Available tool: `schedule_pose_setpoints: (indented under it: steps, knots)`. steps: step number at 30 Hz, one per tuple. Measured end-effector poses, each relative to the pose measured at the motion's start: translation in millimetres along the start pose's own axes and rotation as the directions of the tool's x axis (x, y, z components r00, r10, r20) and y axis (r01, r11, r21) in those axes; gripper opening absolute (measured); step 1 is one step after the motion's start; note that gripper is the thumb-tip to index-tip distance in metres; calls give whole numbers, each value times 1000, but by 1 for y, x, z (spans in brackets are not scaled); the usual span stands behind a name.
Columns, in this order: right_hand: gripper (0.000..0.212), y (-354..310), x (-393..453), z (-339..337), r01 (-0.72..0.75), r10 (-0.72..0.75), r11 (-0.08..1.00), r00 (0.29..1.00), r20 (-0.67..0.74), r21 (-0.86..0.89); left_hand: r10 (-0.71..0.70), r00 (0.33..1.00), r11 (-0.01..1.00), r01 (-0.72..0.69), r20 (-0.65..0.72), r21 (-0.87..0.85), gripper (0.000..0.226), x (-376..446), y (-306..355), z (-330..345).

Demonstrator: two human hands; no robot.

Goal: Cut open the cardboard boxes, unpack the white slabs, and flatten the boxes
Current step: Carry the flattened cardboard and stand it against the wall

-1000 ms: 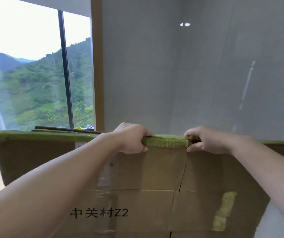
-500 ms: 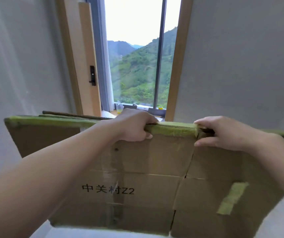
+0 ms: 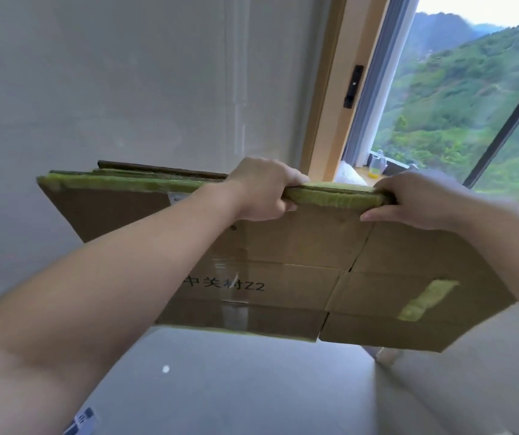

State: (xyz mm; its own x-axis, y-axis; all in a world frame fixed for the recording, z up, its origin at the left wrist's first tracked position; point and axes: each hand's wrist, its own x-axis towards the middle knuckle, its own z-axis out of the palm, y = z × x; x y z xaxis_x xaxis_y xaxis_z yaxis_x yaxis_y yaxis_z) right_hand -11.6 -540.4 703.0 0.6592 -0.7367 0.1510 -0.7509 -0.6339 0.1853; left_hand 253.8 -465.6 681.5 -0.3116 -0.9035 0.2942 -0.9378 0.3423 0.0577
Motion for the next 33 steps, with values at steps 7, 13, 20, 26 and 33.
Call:
schedule_pose_setpoints:
  steps: [7,13,20,26,33]
  knots:
    - [54,-75,101,31,196,-196,979,981,-4,56,-225,974,974,225,12,20,51,-50,-99,7]
    - [51,-119,165,42,287,-288,953,958,4,96,-339,941,941,339,12,16,51,-77,-152,2]
    - [47,-153,231,51,391,-396,910,918,5,136,-455,891,889,454,7,57,53,-88,-201,3]
    - [46,-169,289,90,513,-526,841,850,36,173,-593,802,805,587,72,85,53,-84,-236,30]
    - [40,-208,353,194,615,-643,761,758,110,207,-704,701,710,696,117,107,50,-100,-287,119]
